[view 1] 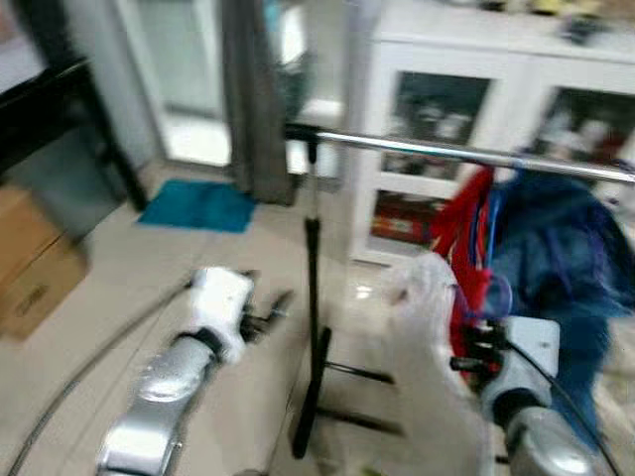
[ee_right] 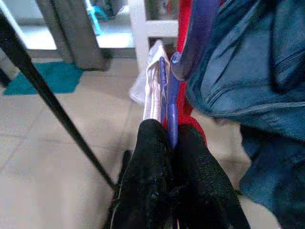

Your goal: Hang hanger

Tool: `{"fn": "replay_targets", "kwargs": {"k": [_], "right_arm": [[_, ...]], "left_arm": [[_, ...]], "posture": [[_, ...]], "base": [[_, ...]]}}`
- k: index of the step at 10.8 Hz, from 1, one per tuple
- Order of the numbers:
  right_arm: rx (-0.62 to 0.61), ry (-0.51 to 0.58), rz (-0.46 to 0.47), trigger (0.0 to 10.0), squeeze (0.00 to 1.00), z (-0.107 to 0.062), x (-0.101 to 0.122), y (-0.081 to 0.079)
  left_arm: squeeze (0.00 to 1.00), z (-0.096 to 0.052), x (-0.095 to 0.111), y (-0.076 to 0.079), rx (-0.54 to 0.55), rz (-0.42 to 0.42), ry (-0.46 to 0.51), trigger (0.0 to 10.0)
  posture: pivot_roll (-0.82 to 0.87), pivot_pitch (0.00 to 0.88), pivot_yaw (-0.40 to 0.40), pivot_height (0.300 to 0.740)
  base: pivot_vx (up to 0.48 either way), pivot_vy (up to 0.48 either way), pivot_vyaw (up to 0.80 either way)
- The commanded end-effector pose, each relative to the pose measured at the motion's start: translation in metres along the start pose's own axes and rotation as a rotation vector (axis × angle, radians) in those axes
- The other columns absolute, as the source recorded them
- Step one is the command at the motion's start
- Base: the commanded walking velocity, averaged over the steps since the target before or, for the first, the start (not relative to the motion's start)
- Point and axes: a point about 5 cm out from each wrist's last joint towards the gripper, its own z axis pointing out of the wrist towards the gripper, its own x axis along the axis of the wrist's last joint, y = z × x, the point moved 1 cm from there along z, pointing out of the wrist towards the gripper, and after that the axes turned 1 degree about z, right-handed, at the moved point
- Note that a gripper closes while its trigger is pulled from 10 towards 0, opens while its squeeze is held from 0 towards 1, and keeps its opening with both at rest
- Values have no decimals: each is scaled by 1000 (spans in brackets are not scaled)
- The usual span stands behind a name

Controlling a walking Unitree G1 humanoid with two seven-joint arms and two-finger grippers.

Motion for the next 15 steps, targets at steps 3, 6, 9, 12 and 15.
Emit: {"fn": "replay_targets", "kwargs": {"k": [3, 6, 9, 12, 15], "right_arm": [[96, 64, -121, 10000, 0, -2, 10, -14], [317, 94, -115, 10000, 0, 3, 15, -32], [550, 49, -85, 10000, 0, 15, 22, -54], [624, 121, -77, 10000, 0, 33, 48, -78], [498, 109, -111, 10000, 0, 57, 57, -78]], "left_arm": [[0, -5, 0, -3, 17, 27, -1, 10000], [0, -10, 1, -4, 29, 41, -7, 10000], [0, -9, 5, -5, 43, 72, -8, 10000], [0, -6, 8, -8, 67, 77, 1, 10000], [0, -4, 12, -14, 96, 79, 13, 10000]], "posture": [[-118, 39, -21, 740], [-112, 41, -31, 740], [-97, 31, -40, 740], [-93, 19, -45, 740], [-81, 22, -59, 740]], "base": [[0, 0, 0], [0, 0, 0], [0, 0, 0], [0, 0, 0], [0, 0, 0]]}}
